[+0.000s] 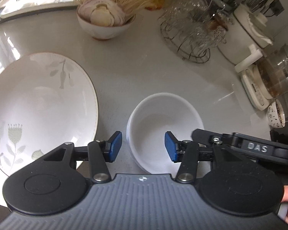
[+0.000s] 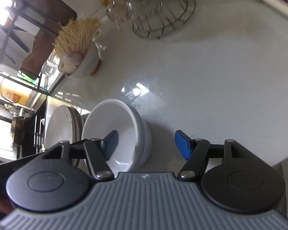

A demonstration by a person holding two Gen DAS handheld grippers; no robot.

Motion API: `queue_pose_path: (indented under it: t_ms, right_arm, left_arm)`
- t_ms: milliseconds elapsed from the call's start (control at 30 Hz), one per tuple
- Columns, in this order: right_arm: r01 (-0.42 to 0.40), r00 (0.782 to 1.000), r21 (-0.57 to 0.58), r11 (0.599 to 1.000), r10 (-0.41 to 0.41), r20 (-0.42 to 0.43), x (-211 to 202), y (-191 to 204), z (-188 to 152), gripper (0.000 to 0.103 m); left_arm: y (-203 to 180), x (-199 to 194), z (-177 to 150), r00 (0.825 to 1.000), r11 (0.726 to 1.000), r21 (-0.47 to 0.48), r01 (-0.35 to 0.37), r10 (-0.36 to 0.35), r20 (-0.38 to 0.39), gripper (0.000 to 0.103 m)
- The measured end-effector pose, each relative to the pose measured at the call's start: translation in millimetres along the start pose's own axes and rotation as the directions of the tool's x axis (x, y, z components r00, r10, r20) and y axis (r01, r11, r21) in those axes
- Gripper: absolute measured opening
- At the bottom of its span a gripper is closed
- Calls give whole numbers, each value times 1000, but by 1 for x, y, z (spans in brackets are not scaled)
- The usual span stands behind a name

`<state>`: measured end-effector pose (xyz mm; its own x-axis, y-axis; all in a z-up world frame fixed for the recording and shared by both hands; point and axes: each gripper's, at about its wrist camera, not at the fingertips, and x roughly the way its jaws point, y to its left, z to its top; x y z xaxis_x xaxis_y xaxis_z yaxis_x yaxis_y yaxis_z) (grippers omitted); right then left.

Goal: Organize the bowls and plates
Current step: 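Move both tools to the rim of the white bowl, then close the left gripper on the white bowl rim while the right gripper clamps it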

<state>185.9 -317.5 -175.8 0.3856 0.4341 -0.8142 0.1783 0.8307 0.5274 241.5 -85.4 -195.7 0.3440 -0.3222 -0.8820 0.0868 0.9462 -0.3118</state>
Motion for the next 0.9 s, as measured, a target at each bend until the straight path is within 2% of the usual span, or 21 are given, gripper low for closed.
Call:
queue_pose_path:
  t_ms: [33,100,267,500,900]
  right_arm:
    - [0,1000,3,1000,0,-8,4,0,1,54]
    - [40,999,17,999,-39,-27,11,-1,2,41]
    - [20,999,37,999,-19,-46,20,-5,5,38]
    - [-23,997,43,999,26,-75,25,-8,7,22]
    - [9,998,39,999,-6,-66,12,-22,9,21]
  left_arm:
    - [-1,3,-1,1000,1000,0,-2,2,-10,55]
    - [-3,9,-1,999,1000,7,-13,13,-37,55]
    - [-5,19,1,997,999,0,-35,35,-66,55]
    - [-9,31,3,994,999,-1,-47,47,-94,55]
    - [-14,45,8,993,1000,-9,-10,9,-115,55]
